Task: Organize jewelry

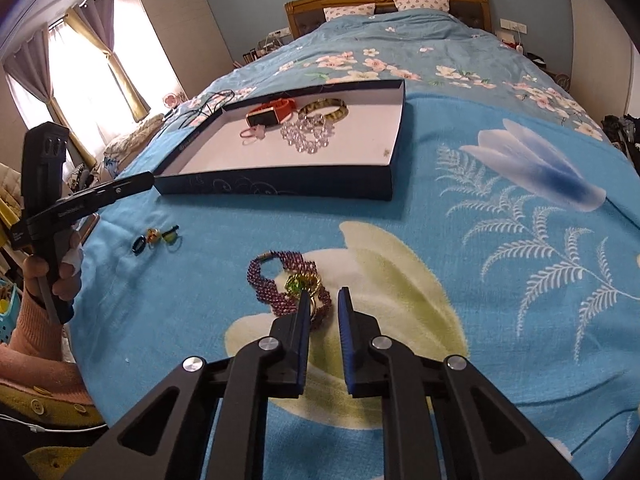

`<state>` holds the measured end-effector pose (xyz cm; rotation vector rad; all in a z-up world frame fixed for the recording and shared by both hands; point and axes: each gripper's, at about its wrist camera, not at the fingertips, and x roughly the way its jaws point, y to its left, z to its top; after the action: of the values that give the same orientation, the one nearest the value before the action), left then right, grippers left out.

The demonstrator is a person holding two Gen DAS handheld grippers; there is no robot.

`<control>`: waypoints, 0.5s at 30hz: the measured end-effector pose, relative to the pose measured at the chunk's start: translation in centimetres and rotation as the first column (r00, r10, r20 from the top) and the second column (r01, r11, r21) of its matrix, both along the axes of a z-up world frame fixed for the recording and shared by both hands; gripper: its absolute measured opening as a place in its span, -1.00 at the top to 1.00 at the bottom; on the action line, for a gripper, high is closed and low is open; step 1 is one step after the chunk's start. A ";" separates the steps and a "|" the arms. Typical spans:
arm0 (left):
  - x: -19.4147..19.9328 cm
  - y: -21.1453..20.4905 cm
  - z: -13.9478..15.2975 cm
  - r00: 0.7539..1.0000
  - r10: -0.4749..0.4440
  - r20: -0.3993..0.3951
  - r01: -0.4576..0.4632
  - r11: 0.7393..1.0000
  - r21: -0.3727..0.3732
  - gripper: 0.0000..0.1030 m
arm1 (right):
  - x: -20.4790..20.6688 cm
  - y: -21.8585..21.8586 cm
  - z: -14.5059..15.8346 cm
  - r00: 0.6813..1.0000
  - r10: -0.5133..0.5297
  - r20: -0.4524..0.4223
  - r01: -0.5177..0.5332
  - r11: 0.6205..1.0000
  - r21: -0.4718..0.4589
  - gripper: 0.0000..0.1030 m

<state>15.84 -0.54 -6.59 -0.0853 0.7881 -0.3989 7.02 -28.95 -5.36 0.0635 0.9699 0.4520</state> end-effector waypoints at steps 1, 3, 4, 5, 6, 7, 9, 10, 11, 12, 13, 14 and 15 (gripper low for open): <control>0.0 0.0 0.0 1.000 0.000 -0.002 0.000 1.000 -0.002 0.42 | 0.0 0.0 0.0 1.000 -0.001 -0.001 0.001 1.000 0.004 0.81; -0.2 0.1 -0.1 1.000 0.002 -0.005 -0.002 1.000 -0.006 0.42 | -0.1 0.0 0.1 1.000 -0.005 0.001 0.005 1.000 0.006 0.95; -0.3 0.2 -0.1 1.000 0.002 -0.006 -0.002 1.000 -0.008 0.42 | -0.2 0.0 0.1 1.000 -0.006 0.004 0.006 1.000 0.006 0.97; -0.4 0.2 -0.2 1.000 0.002 -0.008 -0.002 1.000 -0.010 0.41 | -0.2 0.0 0.3 1.000 -0.011 0.008 0.011 1.000 0.007 0.97; -0.4 0.2 -0.3 1.000 0.002 -0.008 -0.002 1.000 -0.011 0.40 | -0.2 0.0 0.4 1.000 -0.013 0.013 0.013 1.000 0.007 0.97; -0.5 0.3 -0.3 1.000 0.003 -0.009 -0.003 1.000 -0.011 0.39 | -0.2 0.1 0.6 1.000 -0.013 0.018 0.013 1.000 0.006 0.97; -0.5 0.3 -0.4 1.000 0.002 -0.011 -0.003 1.000 -0.013 0.38 | -0.3 0.2 1.1 0.999 -0.014 0.037 0.014 1.000 0.005 0.98; -0.6 0.3 -0.4 1.000 0.002 -0.011 -0.003 1.000 -0.014 0.38 | -0.3 0.3 1.3 0.999 -0.014 0.046 0.014 1.000 0.004 0.98; -0.7 0.3 -0.5 1.000 0.002 -0.011 -0.002 1.000 -0.015 0.38 | -0.3 0.4 1.6 0.998 -0.012 0.057 0.012 1.000 0.001 0.98; -0.7 0.3 -0.5 1.000 0.001 -0.011 -0.001 1.000 -0.015 0.38 | -0.3 0.6 2.0 0.997 -0.011 0.073 0.012 1.000 -0.007 0.98; -0.7 0.3 -0.6 1.000 0.000 -0.011 0.000 1.000 -0.014 0.38 | -0.2 0.7 2.2 0.997 -0.010 0.083 0.011 1.000 -0.015 0.98; -0.7 0.3 -0.6 1.000 -0.001 -0.011 0.000 1.000 -0.014 0.38 | -0.2 1.0 2.5 0.996 -0.005 0.094 0.006 1.000 -0.020 0.98; -0.8 0.3 -0.6 1.000 0.000 -0.011 0.000 1.000 -0.015 0.38 | -0.1 1.2 2.8 0.995 0.000 0.103 0.002 1.000 -0.017 0.98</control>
<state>15.08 -0.26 -7.19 -0.1011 0.7964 -0.4048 6.88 -27.75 -2.57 0.0250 0.8724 0.4423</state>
